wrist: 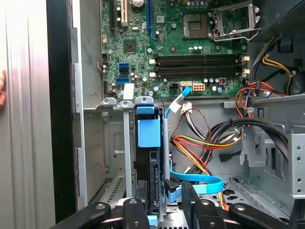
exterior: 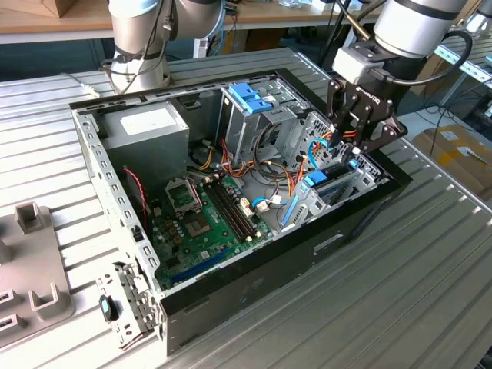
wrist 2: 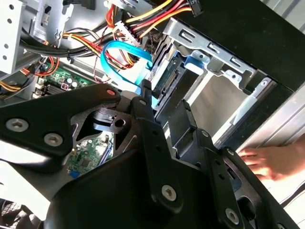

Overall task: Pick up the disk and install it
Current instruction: 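Insert the first disk wire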

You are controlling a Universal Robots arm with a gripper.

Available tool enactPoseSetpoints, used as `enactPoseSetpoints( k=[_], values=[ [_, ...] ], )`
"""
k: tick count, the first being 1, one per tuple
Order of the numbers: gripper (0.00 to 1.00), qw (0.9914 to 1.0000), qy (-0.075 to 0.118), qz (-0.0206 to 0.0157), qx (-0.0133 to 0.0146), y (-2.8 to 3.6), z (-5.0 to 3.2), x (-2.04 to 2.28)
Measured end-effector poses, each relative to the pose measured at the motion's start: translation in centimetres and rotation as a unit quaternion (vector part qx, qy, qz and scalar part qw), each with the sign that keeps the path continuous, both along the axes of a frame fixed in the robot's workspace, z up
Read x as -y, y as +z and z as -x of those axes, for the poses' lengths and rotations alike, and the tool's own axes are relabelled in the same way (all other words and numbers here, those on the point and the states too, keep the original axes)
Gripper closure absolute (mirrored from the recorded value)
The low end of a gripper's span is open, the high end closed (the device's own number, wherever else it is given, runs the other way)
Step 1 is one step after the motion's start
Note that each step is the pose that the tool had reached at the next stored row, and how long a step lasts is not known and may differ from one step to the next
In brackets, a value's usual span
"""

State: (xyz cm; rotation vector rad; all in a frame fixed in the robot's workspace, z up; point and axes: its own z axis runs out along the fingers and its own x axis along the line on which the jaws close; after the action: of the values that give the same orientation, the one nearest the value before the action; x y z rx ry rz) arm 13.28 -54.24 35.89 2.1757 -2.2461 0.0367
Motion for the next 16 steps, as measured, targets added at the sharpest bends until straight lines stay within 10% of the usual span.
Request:
enactPoseSetpoints(
  k=[8, 16],
  values=[
    [0.59, 1.0, 0.0, 0.0, 0.0, -0.02, 0.0, 0.0],
    [0.84, 1.0, 0.0, 0.0001, 0.0, -0.02, 0.0, 0.0]
  ],
)
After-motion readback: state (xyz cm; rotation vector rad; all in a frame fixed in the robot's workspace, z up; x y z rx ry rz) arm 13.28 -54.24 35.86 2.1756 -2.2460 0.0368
